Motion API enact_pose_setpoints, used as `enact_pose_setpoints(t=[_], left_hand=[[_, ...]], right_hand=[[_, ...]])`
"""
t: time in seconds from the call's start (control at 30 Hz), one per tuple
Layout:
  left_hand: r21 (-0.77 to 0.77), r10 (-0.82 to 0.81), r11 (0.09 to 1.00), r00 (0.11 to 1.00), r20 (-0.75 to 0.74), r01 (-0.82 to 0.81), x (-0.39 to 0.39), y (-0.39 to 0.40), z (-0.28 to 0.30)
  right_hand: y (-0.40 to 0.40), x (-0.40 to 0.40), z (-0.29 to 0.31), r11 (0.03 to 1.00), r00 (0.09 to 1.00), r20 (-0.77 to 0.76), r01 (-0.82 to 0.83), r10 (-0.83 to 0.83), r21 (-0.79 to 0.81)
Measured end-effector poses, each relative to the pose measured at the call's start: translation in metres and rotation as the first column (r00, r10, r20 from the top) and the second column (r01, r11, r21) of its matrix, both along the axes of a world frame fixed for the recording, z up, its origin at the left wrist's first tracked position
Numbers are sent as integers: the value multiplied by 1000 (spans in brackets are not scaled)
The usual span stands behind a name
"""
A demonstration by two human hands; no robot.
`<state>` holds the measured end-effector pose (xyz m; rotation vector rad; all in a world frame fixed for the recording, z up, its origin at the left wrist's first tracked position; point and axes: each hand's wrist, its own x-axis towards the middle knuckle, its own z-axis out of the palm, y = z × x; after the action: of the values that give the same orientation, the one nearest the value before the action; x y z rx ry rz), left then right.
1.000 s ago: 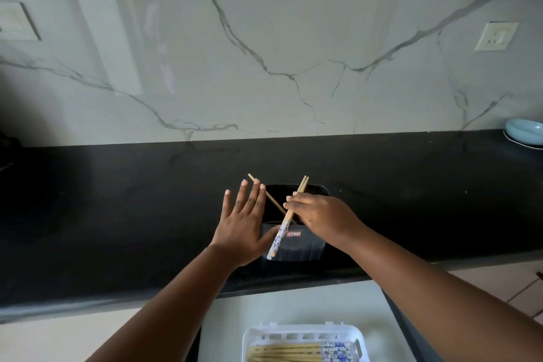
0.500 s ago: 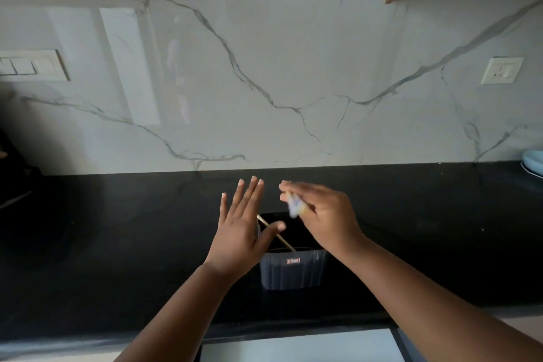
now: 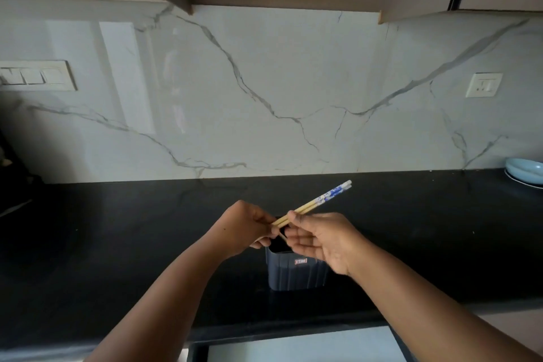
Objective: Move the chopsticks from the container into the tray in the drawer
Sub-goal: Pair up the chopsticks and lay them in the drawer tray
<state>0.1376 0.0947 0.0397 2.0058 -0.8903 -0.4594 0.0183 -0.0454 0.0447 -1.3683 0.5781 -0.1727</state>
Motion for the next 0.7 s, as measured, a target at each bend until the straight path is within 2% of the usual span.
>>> enact_pose_setpoints(t=[0.03, 0.07, 0.1, 0.13, 0.17, 0.2, 0.23, 0.27, 0.37, 0.43, 0.57, 0.7], left_hand=[[28, 5, 1000, 1000, -7, -5, 2, 3, -2], [54, 5, 999, 1000, -18, -4, 4, 7, -4], [82, -2, 997, 1000, -31, 5, 6, 10, -6], [115, -19, 993, 999, -41, 23, 7, 13, -7], [152, -44, 987, 998, -49, 51, 6, 15, -8], [186, -73, 979, 996, -55, 82, 4, 16, -9], [214, -102, 970, 993, -60, 112, 1, 15, -10], [236, -130, 962, 989, -63, 142, -2, 14, -11], [304, -229, 923, 972, -60, 236, -13, 11, -15], [376, -306, 874, 950, -63, 307, -21, 11, -20], [455, -396, 806, 916, -61, 378, -34, 12, -35], [519, -445, 761, 895, -20, 390, -42, 7, -48]], right_hand=[[-1, -7, 4, 972, 994, -110, -46, 20, -231], [-3, -14, 9, 866, 981, -195, -107, 12, -488], [-4, -20, 15, 677, 974, -225, -152, -20, -720], [-3, -27, 22, 439, 981, -192, -155, -40, -885], [0, -33, 29, 239, 992, -130, -123, -11, -963], [6, -37, 33, 115, 993, -103, -108, 52, -987], [12, -38, 37, 47, 984, -144, -150, 109, -988], [19, -37, 37, 17, 962, -233, -238, 141, -971], [33, -31, 17, 35, 855, -508, -514, 108, -857], [35, -31, 0, 75, 838, -533, -543, 114, -837], [26, -36, -27, 324, 801, -570, -597, 184, -734], [18, -35, -47, 386, 755, -609, -651, 242, -654]])
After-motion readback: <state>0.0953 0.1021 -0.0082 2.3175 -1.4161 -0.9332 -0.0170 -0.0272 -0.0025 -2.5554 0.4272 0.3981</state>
